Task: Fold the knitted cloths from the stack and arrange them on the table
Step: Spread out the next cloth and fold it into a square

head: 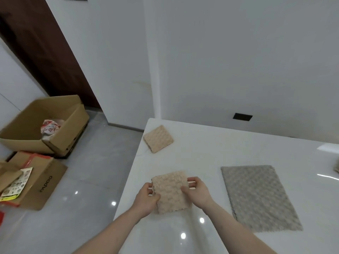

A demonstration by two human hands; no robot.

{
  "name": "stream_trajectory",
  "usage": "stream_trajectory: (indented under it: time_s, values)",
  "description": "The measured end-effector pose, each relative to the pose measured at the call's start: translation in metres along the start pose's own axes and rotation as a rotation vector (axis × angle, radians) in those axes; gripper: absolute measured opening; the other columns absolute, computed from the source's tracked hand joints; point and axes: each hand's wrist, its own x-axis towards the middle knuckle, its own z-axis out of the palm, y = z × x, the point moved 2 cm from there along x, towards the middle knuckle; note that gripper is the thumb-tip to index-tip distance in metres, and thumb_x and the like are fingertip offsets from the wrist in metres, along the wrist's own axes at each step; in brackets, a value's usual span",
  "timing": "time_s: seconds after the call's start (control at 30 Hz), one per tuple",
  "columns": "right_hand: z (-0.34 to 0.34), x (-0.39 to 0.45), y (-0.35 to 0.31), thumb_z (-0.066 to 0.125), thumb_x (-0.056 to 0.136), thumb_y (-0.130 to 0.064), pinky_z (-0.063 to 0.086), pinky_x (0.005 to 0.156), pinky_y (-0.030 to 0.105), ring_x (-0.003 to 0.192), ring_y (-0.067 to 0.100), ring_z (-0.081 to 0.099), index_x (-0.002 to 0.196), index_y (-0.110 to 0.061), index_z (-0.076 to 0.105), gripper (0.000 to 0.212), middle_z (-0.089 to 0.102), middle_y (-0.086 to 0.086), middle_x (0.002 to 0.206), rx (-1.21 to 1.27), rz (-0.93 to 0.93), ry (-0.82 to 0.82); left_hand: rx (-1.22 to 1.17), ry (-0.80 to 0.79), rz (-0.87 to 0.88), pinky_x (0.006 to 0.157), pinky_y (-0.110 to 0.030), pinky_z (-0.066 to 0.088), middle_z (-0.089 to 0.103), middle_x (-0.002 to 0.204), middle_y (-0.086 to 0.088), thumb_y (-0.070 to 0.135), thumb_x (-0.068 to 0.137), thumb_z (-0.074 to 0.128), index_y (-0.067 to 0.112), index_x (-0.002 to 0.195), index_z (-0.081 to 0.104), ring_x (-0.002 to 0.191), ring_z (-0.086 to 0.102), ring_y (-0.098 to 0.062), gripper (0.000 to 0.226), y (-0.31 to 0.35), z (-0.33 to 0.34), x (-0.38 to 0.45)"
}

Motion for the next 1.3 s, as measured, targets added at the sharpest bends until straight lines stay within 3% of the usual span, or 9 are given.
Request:
stream_trajectory:
  time_s: [0.1, 0.33, 0.63, 0.77, 0.87, 0.93, 1.07, 1.17, 1.3]
  values:
    - [0.027, 0.023, -0.018, 0.073, 0.084, -0.027, 0.055, 0.08, 0.026, 0.094, 0.008, 0.065, 0.115, -0.023, 0.06, 0.034, 0.066, -0.005, 0.105, -0.025, 0.011, 0.041, 0.015, -0.007, -0.041, 0.088, -0.04, 0.058, 0.07, 0.109, -0.002, 0.018, 0.088, 0.067, 0.026, 0.111, 0.056, 0.096, 0.07, -0.019, 0.027, -0.008, -0.026, 0.028]
    - [0.069, 0.061, -0.04, 0.066, 0.084, -0.019, 0.053, 0.061, 0.019, 0.087, 0.006, 0.065, 0.115, -0.022, 0.06, 0.031, 0.066, -0.007, 0.103, -0.118, 0.037, 0.009, -0.029, 0.003, -0.119, 0.08, -0.034, 0.054, 0.069, 0.109, -0.004, 0.011, 0.09, 0.064, 0.024, 0.118, 0.054, 0.094, 0.068, -0.02, 0.032, -0.017, -0.057, 0.063]
    - [0.111, 0.115, -0.049, 0.063, 0.086, -0.02, 0.061, 0.08, 0.038, 0.1, 0.018, 0.065, 0.124, -0.021, 0.056, 0.038, 0.064, -0.005, 0.113, -0.246, 0.005, -0.086, -0.076, 0.077, -0.188, 0.063, -0.015, 0.044, 0.063, 0.12, -0.01, -0.003, 0.09, 0.058, 0.016, 0.121, 0.046, 0.097, 0.06, -0.017, 0.039, -0.029, -0.069, 0.098]
    - [0.125, 0.125, -0.047, 0.063, 0.087, -0.02, 0.058, 0.086, 0.036, 0.1, 0.015, 0.062, 0.128, -0.018, 0.056, 0.041, 0.062, -0.005, 0.12, -0.279, -0.037, -0.07, -0.067, 0.057, -0.164, 0.063, -0.015, 0.045, 0.053, 0.14, -0.009, -0.003, 0.089, 0.061, 0.02, 0.153, 0.023, 0.117, 0.055, -0.02, 0.078, -0.036, -0.077, 0.104]
    - [0.129, 0.121, -0.042, 0.06, 0.087, -0.018, 0.054, 0.092, 0.032, 0.112, 0.019, 0.061, 0.131, -0.02, 0.058, 0.044, 0.058, -0.001, 0.126, -0.337, -0.052, -0.066, 0.046, 0.083, -0.119, 0.087, -0.025, 0.051, 0.038, 0.154, -0.002, 0.012, 0.088, 0.07, 0.024, 0.159, 0.008, 0.13, 0.048, -0.02, 0.095, -0.04, -0.085, 0.097]
    - [0.133, 0.115, -0.035, 0.055, 0.089, -0.012, 0.046, 0.097, 0.024, 0.118, 0.021, 0.06, 0.132, -0.02, 0.06, 0.044, 0.053, 0.002, 0.135, -0.427, -0.096, -0.101, 0.303, 0.098, -0.026, 0.115, -0.03, 0.035, 0.029, 0.16, 0.003, 0.025, 0.088, 0.069, 0.025, 0.159, 0.014, 0.144, 0.036, -0.02, 0.09, -0.043, -0.09, 0.091]
    - [0.138, 0.104, -0.021, 0.053, 0.086, -0.012, 0.039, 0.111, 0.03, 0.129, 0.028, 0.052, 0.141, -0.018, 0.056, 0.056, 0.041, 0.004, 0.152, -0.603, -0.148, -0.214, 0.709, -0.122, 0.125, 0.118, -0.026, 0.024, 0.018, 0.165, 0.007, 0.019, 0.091, 0.054, 0.026, 0.156, 0.029, 0.148, 0.025, -0.02, 0.07, -0.038, -0.076, 0.076]
    - [0.133, 0.097, -0.018, 0.051, 0.089, -0.017, 0.039, 0.114, 0.033, 0.136, 0.028, 0.046, 0.146, -0.022, 0.051, 0.056, 0.031, 0.0, 0.16, -0.656, -0.147, -0.239, 0.763, -0.257, 0.044, 0.122, -0.03, 0.022, 0.009, 0.169, 0.009, 0.028, 0.093, 0.052, 0.025, 0.159, 0.024, 0.154, 0.014, -0.021, 0.072, -0.036, -0.072, 0.069]
    - [0.111, 0.068, -0.03, 0.055, 0.091, -0.02, 0.033, 0.114, 0.024, 0.144, 0.018, 0.038, 0.143, -0.025, 0.053, 0.052, 0.033, -0.002, 0.159, -0.581, -0.187, -0.161, 0.732, -0.219, 0.148, 0.121, -0.029, 0.022, 0.02, 0.166, 0.008, 0.027, 0.093, 0.053, 0.025, 0.155, 0.032, 0.152, 0.018, -0.019, 0.066, -0.016, -0.074, 0.054]
